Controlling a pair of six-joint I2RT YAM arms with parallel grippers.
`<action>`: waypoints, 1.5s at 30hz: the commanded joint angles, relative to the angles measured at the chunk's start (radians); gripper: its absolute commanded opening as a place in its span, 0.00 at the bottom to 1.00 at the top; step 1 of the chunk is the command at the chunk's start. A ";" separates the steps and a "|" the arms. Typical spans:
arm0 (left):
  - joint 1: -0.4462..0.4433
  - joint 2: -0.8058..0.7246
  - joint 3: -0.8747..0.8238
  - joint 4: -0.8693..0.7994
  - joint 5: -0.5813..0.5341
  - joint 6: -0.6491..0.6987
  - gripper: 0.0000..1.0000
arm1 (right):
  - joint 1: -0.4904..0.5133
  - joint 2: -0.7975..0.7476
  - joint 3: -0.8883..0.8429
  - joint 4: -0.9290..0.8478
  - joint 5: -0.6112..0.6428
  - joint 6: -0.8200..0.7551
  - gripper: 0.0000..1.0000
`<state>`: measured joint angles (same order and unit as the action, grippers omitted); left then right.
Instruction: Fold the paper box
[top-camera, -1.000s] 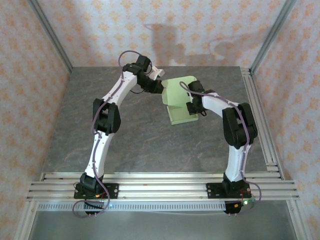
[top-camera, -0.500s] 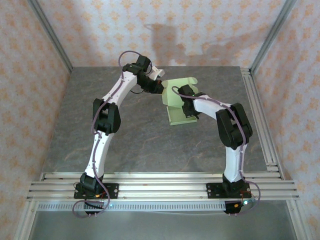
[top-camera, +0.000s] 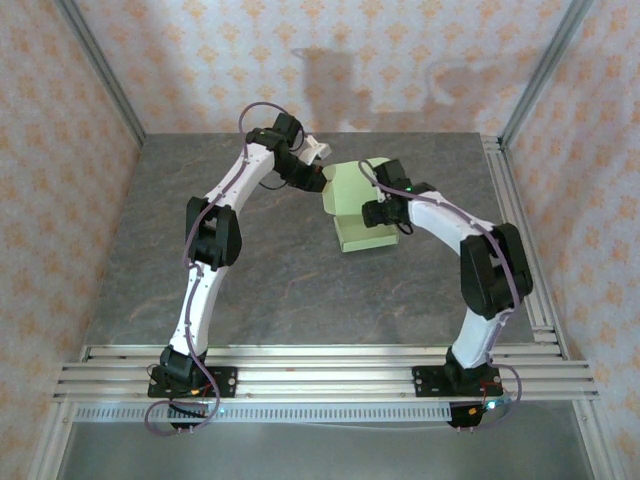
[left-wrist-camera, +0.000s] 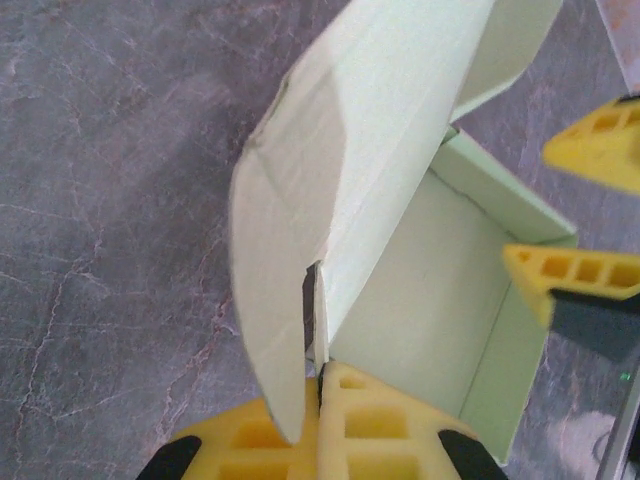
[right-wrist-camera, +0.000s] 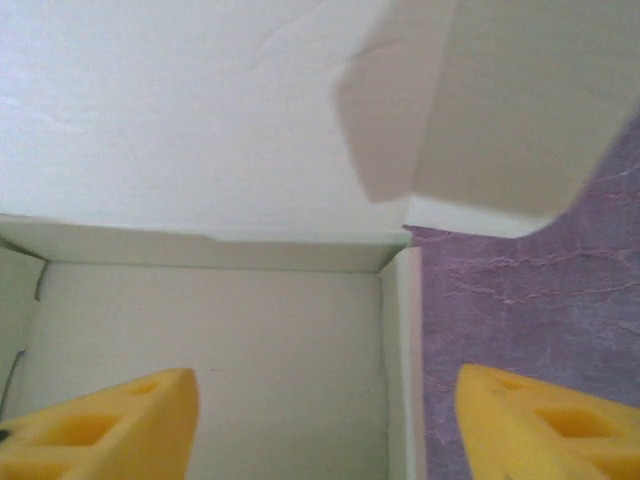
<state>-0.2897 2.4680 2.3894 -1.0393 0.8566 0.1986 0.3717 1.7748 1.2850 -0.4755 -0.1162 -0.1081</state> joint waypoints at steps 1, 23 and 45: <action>0.001 -0.052 -0.012 -0.076 0.007 0.108 0.00 | -0.048 -0.076 -0.037 0.030 -0.101 -0.024 0.74; 0.001 -0.114 -0.015 -0.169 0.045 0.235 0.00 | -0.134 -0.245 -0.113 0.095 -0.320 -0.205 0.78; 0.001 -0.083 -0.001 -0.209 0.059 0.298 0.00 | -0.241 -0.117 0.081 -0.095 -0.495 -0.505 0.63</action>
<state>-0.2897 2.3924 2.3627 -1.2049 0.8871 0.4667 0.1291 1.6180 1.3102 -0.4633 -0.5175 -0.4973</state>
